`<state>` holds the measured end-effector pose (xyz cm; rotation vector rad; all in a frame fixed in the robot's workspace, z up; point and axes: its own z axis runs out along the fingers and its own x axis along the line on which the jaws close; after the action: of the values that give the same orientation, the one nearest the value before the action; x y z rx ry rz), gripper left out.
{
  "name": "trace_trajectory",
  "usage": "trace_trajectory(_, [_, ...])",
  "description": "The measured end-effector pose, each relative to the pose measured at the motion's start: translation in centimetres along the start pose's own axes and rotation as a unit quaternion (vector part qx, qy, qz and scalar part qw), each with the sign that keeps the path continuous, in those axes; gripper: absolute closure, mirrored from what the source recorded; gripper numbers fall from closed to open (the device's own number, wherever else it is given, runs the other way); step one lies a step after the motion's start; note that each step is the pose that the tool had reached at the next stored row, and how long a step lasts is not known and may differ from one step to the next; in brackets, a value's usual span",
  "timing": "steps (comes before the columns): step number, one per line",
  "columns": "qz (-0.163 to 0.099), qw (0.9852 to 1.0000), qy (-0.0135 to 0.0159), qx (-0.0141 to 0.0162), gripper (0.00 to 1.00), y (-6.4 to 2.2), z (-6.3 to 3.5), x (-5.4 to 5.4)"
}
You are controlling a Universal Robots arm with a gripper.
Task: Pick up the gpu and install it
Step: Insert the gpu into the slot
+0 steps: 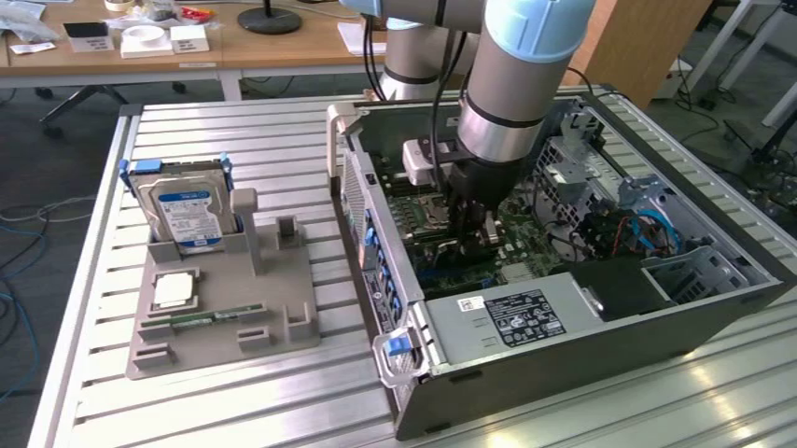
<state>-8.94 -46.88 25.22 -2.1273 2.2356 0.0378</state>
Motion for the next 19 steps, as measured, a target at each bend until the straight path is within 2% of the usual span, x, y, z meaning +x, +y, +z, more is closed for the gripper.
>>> trace_trajectory(9, [0.0, 1.0, 0.0, 0.0002, 0.6, 0.0, -0.05, -0.01])
trace_trajectory(11, [0.0, 1.0, 0.0, 0.0002, 0.62, 0.0, -0.05, -0.01])
trace_trajectory(13, [0.0, 1.0, 0.0001, 0.0002, 0.73, 0.0, -0.06, -0.01])
trace_trajectory(19, [0.0, 1.0, 0.0, 0.0002, 0.73, 0.0, -0.05, -0.01])
